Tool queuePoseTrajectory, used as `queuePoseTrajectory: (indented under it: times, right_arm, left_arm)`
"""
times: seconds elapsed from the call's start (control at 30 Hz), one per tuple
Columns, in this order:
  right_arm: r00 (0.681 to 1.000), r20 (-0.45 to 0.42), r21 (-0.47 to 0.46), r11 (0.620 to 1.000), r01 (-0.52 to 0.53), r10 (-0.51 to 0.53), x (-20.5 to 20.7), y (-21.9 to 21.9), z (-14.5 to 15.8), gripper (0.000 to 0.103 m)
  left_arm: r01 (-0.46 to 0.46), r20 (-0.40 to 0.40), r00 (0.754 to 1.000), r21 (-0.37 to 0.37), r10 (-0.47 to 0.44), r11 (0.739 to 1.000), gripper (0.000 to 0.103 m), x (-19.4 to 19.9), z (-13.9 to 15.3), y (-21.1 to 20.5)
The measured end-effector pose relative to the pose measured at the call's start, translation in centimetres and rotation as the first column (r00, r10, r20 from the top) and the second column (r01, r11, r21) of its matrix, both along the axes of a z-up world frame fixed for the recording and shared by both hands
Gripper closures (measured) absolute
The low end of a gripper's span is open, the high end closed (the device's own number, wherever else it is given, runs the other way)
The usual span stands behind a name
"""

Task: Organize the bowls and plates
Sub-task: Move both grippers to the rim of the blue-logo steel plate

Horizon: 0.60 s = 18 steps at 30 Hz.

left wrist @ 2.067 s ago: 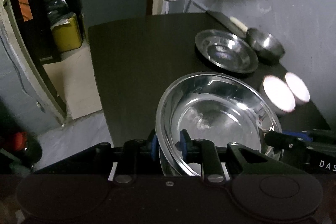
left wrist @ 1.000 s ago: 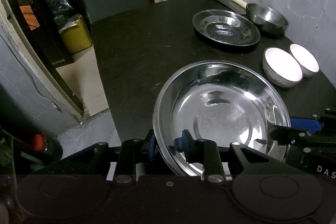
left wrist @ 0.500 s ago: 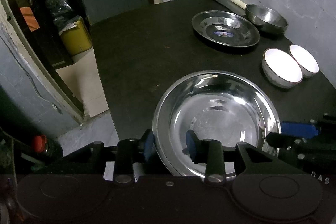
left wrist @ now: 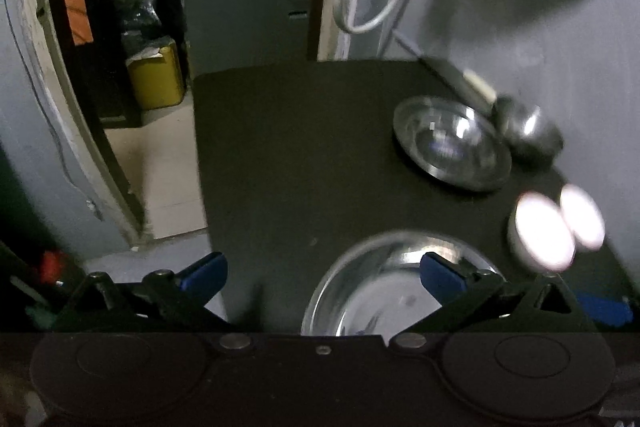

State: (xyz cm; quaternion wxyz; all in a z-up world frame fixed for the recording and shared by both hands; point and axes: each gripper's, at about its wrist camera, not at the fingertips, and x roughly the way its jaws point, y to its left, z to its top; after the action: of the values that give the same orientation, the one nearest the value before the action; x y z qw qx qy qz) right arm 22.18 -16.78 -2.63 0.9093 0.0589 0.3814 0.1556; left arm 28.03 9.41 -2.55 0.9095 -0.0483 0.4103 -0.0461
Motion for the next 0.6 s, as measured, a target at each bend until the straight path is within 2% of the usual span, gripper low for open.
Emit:
queuePoseTrajectory:
  times: [0.1, 0.23, 0.37, 0.47, 0.6]
  right_arm:
    - [0.999, 0.039, 0.003, 1.0, 0.029, -0.03, 1.3, -1.0, 0.6, 0.0]
    - [0.995, 0.067, -0.012, 0.997, 0.072, -0.071, 3.8, -2.3, 1.0, 0.0]
    - [0.99, 0.093, -0.02, 0.994, 0.105, -0.102, 6.1, -3.1, 0.8, 0.0]
    - [0.986, 0.088, -0.029, 0.99, 0.142, -0.139, 8.4, -3.7, 0.3, 0.0]
    - [0.983, 0.056, 0.003, 0.985, 0.174, -0.174, 11.8, -4.4, -0.4, 0.0]
  left_arm:
    - [-0.004, 0.048, 0.999, -0.053, 0.006, 0.999, 0.001, 2.2, 0.4, -0.1]
    - [0.012, 0.093, 0.996, -0.098, -0.003, 0.995, 0.001, 5.5, 0.5, -0.8]
    - [0.054, 0.031, 0.998, -0.112, -0.051, 0.992, 0.001, 9.4, -0.3, -1.9]
    - [0.056, -0.006, 0.998, -0.09, -0.057, 0.994, 0.001, 11.8, -1.1, -2.7]
    - [0.064, -0.01, 0.998, -0.078, -0.065, 0.995, 0.001, 14.0, -1.8, -3.9]
